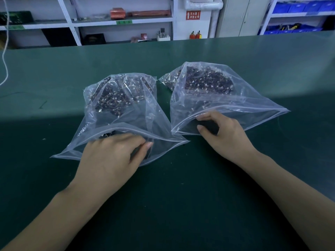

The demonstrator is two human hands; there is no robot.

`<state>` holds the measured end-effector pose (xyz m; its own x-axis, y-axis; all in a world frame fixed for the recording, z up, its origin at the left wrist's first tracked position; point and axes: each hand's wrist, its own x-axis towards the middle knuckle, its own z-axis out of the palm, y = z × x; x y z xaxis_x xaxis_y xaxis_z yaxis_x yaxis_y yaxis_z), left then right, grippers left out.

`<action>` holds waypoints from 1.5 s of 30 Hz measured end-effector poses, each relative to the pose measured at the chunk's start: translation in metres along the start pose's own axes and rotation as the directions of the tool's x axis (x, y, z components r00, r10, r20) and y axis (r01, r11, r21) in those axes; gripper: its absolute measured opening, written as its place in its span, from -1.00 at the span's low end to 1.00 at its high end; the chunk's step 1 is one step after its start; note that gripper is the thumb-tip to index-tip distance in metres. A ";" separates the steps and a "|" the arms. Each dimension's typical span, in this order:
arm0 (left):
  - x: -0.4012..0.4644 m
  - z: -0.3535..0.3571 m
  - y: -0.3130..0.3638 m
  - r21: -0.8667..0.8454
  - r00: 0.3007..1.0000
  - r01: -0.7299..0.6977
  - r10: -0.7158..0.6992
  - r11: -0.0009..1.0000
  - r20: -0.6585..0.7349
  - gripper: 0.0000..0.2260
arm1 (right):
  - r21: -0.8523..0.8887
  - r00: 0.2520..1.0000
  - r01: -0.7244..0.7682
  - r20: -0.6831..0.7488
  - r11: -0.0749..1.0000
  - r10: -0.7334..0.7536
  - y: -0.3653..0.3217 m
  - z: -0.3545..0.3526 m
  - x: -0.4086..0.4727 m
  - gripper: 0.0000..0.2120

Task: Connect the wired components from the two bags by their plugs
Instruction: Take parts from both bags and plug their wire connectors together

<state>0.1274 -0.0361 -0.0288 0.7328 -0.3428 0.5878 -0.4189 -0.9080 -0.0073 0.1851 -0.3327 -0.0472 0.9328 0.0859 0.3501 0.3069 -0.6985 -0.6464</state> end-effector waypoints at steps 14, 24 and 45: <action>-0.001 -0.005 -0.008 0.169 0.933 0.208 -0.247 0.963 0.261 -0.55 | -0.028 0.985 0.082 -0.150 0.996 -0.086 -0.001 0.002 0.000 -0.84; 0.001 -0.002 0.003 -0.076 0.912 0.222 -0.180 0.972 0.370 -0.83 | 0.016 0.982 0.141 -0.129 0.990 -0.138 -0.010 0.006 -0.006 -0.85; 0.002 -0.004 0.009 -0.189 0.987 -0.128 0.106 0.974 -0.125 -0.87 | 0.108 0.908 0.416 -0.103 0.903 -0.406 -0.032 0.008 -0.021 -0.89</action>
<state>0.1227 -0.0438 -0.0243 0.6116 -0.4040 0.6802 -0.6030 -0.7946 0.0703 0.1576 -0.3064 -0.0391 0.7026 0.2886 0.6505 0.6859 -0.5180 -0.5110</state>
